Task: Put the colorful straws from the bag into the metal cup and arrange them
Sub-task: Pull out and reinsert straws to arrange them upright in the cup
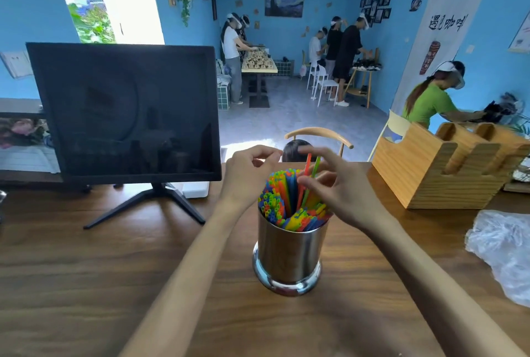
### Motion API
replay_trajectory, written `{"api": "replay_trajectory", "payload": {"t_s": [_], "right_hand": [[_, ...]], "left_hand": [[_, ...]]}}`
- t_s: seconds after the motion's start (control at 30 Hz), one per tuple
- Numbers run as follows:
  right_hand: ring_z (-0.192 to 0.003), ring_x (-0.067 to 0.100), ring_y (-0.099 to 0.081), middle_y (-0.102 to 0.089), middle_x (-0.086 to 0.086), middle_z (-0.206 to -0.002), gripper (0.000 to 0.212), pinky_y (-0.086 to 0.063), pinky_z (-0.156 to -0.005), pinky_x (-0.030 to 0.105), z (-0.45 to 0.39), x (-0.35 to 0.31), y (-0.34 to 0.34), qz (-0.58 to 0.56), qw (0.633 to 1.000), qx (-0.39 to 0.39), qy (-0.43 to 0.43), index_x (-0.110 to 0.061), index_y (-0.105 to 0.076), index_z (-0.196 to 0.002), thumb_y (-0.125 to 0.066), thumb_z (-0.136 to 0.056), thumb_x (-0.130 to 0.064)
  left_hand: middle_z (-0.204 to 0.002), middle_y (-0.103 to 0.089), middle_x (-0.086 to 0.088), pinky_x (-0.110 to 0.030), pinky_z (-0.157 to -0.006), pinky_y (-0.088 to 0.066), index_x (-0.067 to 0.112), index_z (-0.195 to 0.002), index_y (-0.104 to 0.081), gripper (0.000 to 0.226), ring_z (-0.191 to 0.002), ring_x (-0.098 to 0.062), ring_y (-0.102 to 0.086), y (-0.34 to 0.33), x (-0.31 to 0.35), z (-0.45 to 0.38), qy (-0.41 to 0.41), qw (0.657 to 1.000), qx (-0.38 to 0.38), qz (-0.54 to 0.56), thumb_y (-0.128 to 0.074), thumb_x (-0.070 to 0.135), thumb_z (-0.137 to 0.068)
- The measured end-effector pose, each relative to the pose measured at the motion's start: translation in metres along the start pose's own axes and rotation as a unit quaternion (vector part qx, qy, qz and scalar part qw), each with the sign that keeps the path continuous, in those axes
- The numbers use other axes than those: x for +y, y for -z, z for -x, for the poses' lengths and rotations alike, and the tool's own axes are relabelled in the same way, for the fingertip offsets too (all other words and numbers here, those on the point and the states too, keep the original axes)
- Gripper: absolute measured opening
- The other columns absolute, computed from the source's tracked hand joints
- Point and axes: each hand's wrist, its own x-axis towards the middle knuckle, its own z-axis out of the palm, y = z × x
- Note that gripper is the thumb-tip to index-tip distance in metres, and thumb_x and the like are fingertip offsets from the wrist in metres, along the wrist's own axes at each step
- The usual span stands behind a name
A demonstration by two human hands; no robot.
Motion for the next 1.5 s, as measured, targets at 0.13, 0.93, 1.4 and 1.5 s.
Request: {"api": "replay_trajectory", "payload": {"t_s": [0.13, 0.93, 1.4, 1.5], "right_hand": [[-0.088, 0.003, -0.061, -0.069, -0.019, -0.086, 0.015, -0.047, -0.072, 0.024, 0.004, 0.009, -0.009, 0.083, 0.996, -0.038, 0.02, -0.027, -0.08, -0.099, -0.069, -0.096, -0.036], [-0.086, -0.001, -0.07, -0.075, -0.02, -0.081, 0.033, -0.053, -0.075, 0.016, -0.002, -0.004, 0.001, -0.063, 0.996, 0.057, -0.027, -0.033, -0.077, -0.087, -0.052, -0.101, -0.048], [-0.087, 0.026, -0.078, -0.077, 0.016, -0.107, 0.033, -0.062, -0.062, 0.024, -0.024, -0.053, 0.013, -0.673, 0.683, -0.039, -0.281, 0.001, -0.079, -0.092, -0.07, -0.084, -0.029], [-0.068, 0.021, -0.077, -0.078, 0.012, -0.088, 0.023, -0.059, -0.054, 0.02, -0.034, -0.045, 0.018, -0.649, 0.709, 0.008, -0.278, -0.003, -0.074, -0.087, -0.073, -0.078, -0.025]], "left_hand": [[-0.105, -0.077, -0.005, -0.039, -0.091, -0.057, 0.016, -0.108, -0.079, 0.035, -0.097, -0.018, -0.069, -0.008, -0.001, -0.011, 0.069, 0.986, -0.106, -0.105, -0.057, 0.042, -0.102], [-0.064, -0.073, 0.014, -0.037, -0.07, -0.057, 0.026, -0.078, -0.083, 0.019, -0.061, -0.008, -0.069, 0.031, 0.052, -0.006, -0.164, 0.983, 0.079, -0.038, -0.084, 0.044, -0.081], [-0.071, -0.075, 0.019, -0.013, -0.058, -0.047, 0.034, -0.082, -0.08, 0.006, -0.058, 0.002, -0.065, 0.046, 0.085, 0.03, -0.245, 0.957, 0.096, 0.12, -0.085, 0.035, -0.08], [-0.071, -0.076, 0.012, -0.012, -0.059, -0.047, 0.035, -0.078, -0.08, 0.009, -0.059, 0.0, -0.065, 0.044, 0.07, 0.029, -0.197, 0.972, 0.021, 0.128, -0.086, 0.038, -0.073]]}}
